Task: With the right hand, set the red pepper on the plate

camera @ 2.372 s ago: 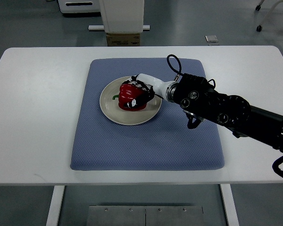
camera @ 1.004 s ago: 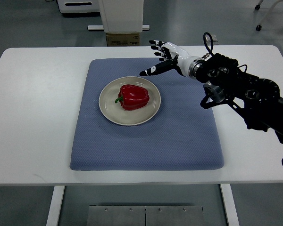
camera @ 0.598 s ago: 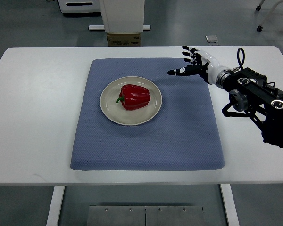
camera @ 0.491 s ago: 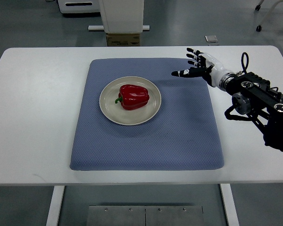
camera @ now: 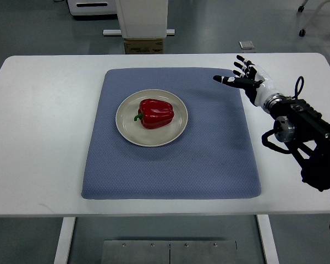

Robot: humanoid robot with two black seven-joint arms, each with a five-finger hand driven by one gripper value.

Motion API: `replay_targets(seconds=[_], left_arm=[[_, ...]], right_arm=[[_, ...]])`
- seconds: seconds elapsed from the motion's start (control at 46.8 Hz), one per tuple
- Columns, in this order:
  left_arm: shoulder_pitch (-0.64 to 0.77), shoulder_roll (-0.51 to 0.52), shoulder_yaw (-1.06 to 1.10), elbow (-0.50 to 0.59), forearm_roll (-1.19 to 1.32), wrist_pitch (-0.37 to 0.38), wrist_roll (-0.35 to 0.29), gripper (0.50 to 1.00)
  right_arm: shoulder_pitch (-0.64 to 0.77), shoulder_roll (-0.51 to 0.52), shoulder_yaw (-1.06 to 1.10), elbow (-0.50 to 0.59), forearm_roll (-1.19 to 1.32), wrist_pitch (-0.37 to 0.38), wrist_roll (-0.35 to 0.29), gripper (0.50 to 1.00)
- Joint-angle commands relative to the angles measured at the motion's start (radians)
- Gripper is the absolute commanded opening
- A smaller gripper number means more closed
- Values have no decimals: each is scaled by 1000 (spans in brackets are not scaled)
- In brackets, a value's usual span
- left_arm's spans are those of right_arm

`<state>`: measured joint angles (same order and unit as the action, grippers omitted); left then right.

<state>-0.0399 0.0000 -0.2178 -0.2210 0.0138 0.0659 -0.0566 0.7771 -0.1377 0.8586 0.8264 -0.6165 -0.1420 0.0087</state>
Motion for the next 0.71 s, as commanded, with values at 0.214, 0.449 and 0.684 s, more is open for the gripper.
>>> replay_targets(seconds=[0.214, 0.449, 0.684], left_arm=[[0, 0, 0, 0, 0, 0, 0, 1000], [0, 0, 0, 0, 0, 0, 0, 1000], [0, 0, 0, 0, 0, 0, 0, 1000]], right_arm=[[-42, 38, 48, 19, 0, -54, 83, 995], [-65, 67, 102, 19, 0, -91, 83, 1000], [-70, 84, 137, 19, 0, -102, 91, 1000]])
